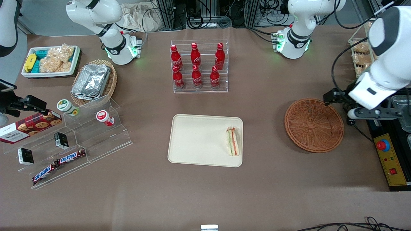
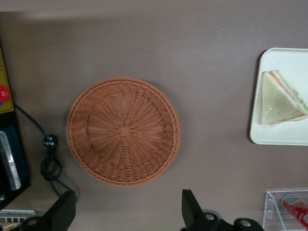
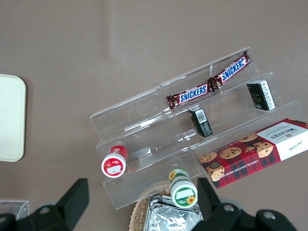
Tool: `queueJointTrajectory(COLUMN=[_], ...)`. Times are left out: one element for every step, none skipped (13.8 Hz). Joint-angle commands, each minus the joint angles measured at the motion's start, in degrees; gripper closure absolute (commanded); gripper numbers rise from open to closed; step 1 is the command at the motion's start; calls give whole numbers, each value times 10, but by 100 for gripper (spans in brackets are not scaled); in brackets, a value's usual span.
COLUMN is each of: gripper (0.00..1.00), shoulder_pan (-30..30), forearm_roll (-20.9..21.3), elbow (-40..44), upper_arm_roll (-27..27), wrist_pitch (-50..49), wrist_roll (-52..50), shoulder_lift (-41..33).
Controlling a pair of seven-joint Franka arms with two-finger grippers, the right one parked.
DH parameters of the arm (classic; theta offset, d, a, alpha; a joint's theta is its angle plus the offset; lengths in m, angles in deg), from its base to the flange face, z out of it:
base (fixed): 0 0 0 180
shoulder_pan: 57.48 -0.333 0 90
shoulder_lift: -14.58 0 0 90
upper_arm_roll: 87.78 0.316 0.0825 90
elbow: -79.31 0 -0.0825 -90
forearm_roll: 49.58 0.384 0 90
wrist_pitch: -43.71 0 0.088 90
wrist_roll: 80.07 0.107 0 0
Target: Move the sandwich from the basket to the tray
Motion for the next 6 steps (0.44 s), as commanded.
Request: queueJointTrajectory(gripper=[0, 0, 0, 0, 0, 0], shoulder_pan=[16, 16, 16, 17, 17, 17], forearm_roll=[-5, -1, 3, 3, 3, 3], elbow=[46, 84, 123, 154, 171, 176], upper_arm_roll=[13, 13, 10, 9, 9, 8], wrist_pitch=[-33, -61, -86, -100, -107, -108], wrist_roll=[14, 14, 14, 15, 15, 15], shoulder_lift=[25, 53, 78, 99, 110, 114])
